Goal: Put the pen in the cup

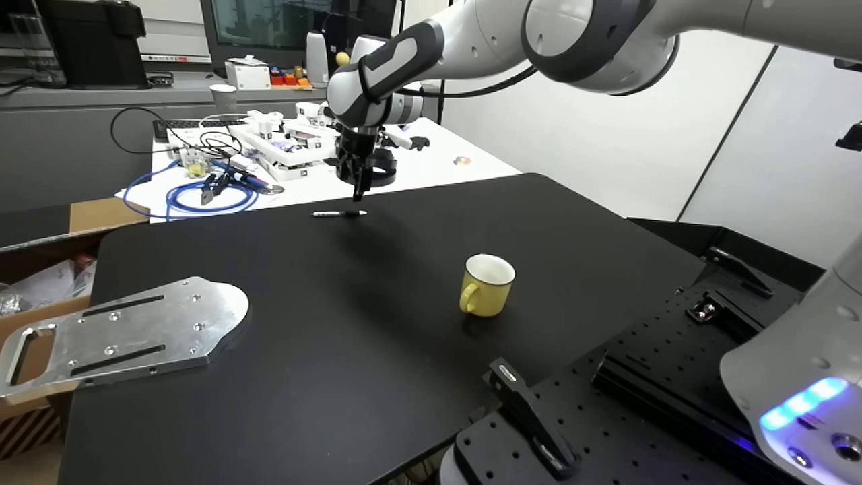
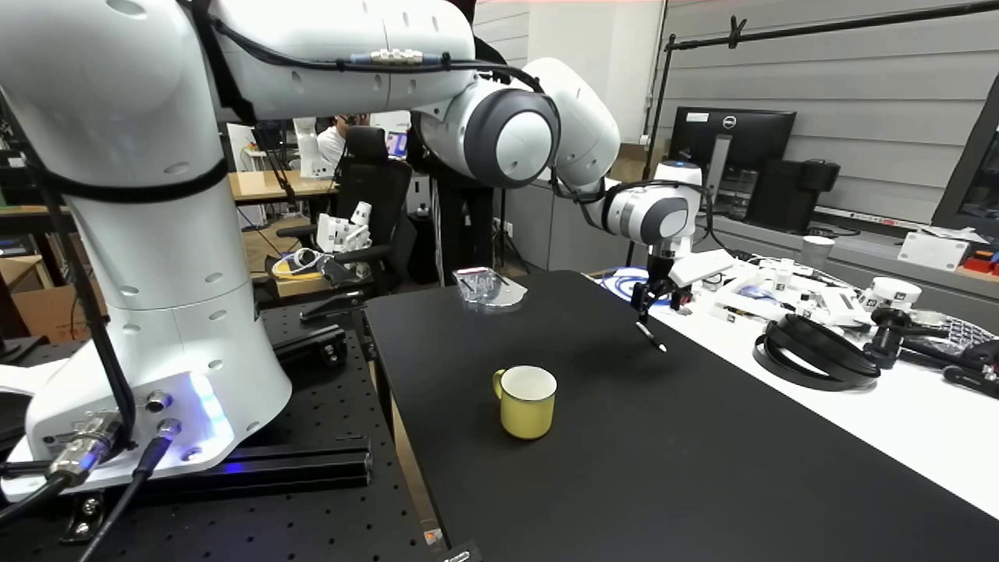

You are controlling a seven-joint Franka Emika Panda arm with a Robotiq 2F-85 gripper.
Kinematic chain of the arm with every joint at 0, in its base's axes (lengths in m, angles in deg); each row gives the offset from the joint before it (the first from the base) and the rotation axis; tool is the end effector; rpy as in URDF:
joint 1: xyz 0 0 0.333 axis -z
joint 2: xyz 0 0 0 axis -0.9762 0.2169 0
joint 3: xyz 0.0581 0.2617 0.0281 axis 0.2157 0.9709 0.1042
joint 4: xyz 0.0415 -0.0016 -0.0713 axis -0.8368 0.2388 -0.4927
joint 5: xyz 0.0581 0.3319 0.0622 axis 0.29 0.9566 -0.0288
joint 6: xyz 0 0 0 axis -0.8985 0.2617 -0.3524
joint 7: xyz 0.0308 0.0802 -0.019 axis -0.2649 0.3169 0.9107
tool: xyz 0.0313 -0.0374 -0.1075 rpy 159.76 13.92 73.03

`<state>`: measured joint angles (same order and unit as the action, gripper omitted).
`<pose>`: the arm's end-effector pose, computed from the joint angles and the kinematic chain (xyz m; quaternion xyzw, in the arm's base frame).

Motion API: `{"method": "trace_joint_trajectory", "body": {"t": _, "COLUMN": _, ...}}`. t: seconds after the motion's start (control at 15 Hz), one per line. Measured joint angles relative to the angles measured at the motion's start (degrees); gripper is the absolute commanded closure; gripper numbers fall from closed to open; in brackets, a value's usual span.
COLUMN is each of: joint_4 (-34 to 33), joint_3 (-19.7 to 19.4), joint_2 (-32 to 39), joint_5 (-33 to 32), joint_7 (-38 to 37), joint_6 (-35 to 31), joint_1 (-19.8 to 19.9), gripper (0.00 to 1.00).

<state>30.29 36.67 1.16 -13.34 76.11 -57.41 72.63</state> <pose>0.7008 0.0988 0.0589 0.7157 0.6901 0.1003 0.0382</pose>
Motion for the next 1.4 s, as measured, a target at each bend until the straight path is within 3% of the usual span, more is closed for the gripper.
{"method": "trace_joint_trajectory", "body": {"t": 1.4, "joint_4": 3.5, "joint_3": 0.1, "joint_2": 0.1, "joint_5": 0.0, "joint_7": 0.0, "joint_6": 0.7, "joint_1": 0.1, "gripper": 0.00}}
